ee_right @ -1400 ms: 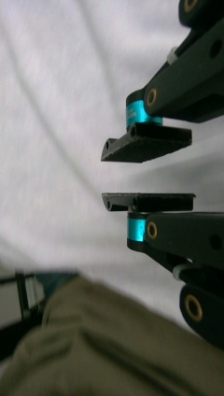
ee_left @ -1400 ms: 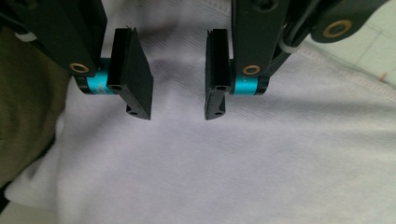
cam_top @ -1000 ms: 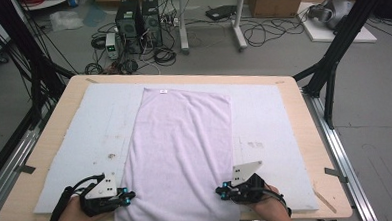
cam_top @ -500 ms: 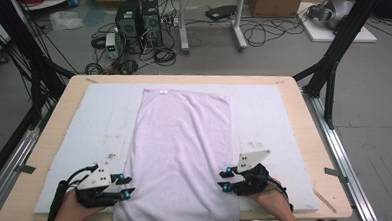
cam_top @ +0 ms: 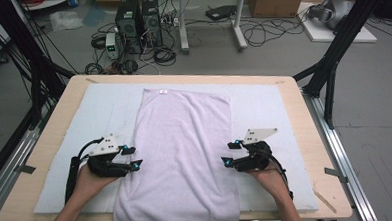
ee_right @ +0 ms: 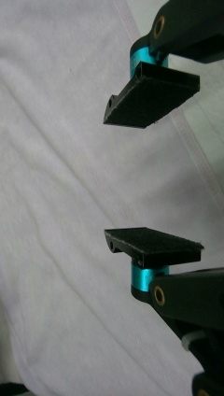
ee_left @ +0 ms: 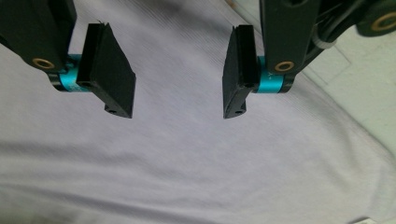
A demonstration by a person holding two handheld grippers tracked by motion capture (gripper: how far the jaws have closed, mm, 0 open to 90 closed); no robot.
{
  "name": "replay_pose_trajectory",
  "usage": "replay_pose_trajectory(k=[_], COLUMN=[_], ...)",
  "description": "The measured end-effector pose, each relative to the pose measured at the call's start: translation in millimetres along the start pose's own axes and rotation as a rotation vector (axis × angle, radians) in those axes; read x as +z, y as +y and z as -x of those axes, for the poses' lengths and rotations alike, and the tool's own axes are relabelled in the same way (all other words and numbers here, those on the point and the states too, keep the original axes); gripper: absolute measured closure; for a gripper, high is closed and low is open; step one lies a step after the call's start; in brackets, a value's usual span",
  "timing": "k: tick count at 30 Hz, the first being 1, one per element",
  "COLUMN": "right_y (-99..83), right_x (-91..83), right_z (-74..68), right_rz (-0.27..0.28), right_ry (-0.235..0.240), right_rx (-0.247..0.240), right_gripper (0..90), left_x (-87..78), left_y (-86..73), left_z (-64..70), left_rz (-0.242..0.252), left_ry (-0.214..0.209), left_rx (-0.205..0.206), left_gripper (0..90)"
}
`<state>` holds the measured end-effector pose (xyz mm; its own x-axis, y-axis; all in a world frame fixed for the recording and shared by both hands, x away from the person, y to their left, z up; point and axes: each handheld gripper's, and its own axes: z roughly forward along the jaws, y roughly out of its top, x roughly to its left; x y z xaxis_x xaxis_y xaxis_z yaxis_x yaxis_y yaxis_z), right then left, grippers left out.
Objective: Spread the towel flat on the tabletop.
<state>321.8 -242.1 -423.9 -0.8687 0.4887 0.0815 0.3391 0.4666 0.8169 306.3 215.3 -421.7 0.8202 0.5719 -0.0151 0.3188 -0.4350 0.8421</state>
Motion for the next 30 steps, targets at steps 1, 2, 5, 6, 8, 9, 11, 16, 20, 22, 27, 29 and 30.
replay_pose_trajectory(k=[1, 2, 5, 6, 8, 9, 11, 16, 20, 22, 27, 29, 30], right_y=[0.9, 1.9, 5.7, 6.4, 6.9, 7.0, 7.1, 8.0, 7.8, 8.0, 8.2, 8.2, 8.2], right_x=[0.8, 1.7, 4.9, 6.3, 9.0, 10.8, 12.6, 13.4, 14.2, 14.8, 14.3, 13.5, 13.3], right_z=[2.5, 5.6, 12.8, 15.0, 15.3, 14.1, 12.4, 9.0, 7.2, 7.0, 6.4, 6.3, 6.3], right_rz=[0.004, 0.012, 0.016, 0.03, 0.031, 0.019, 0.009, 0.001, -0.01, -0.007, -0.002, 0.001, 0.001], right_ry=[-0.009, -0.017, -0.028, -0.022, -0.014, -0.013, -0.01, -0.011, -0.01, -0.009, -0.015, -0.012, -0.014], right_rx=[-0.001, 0.003, 0.013, 0.019, 0.02, 0.01, 0.006, -0.004, 0.008, 0.007, 0.017, 0.025, 0.024], right_gripper=[35.7, 34.7, 31.5, 30.9, 29.8, 29.3, 28.2, 27.0, 25.6, 25.3, 23.4, 23.2, 23.2], left_x=[1.9, 3.3, 5.9, 6.3, 7.0, 7.3, 8.5, 10.1, 10.1, 9.9, 8.5, 8.6, 8.9], left_y=[0.6, 1.1, 2.1, 2.5, 2.6, 2.5, 1.8, 0.5, 0.2, -0.4, -1.3, -1.6, -1.7], left_z=[-1.8, -3.7, -4.7, -4.8, -3.8, -3.9, -3.6, -2.7, -4.1, -4.7, -6.6, -7.1, -7.2], left_rz=[0.004, 0.01, 0.018, 0.018, 0.014, 0.011, 0.002, -0.002, -0.001, -0.006, -0.001, -0.001, -0.001], left_ry=[0.009, 0.011, 0.028, 0.03, 0.035, 0.034, 0.03, 0.023, 0.028, 0.033, 0.041, 0.042, 0.041], left_rx=[-0.003, -0.012, -0.019, -0.014, -0.013, -0.011, -0.012, -0.008, -0.004, -0.002, -0.011, -0.012, -0.014], left_gripper=[43.9, 43.9, 43.0, 42.8, 42.5, 42.4, 41.8, 41.7, 41.5, 41.4, 40.8, 40.6, 40.6])
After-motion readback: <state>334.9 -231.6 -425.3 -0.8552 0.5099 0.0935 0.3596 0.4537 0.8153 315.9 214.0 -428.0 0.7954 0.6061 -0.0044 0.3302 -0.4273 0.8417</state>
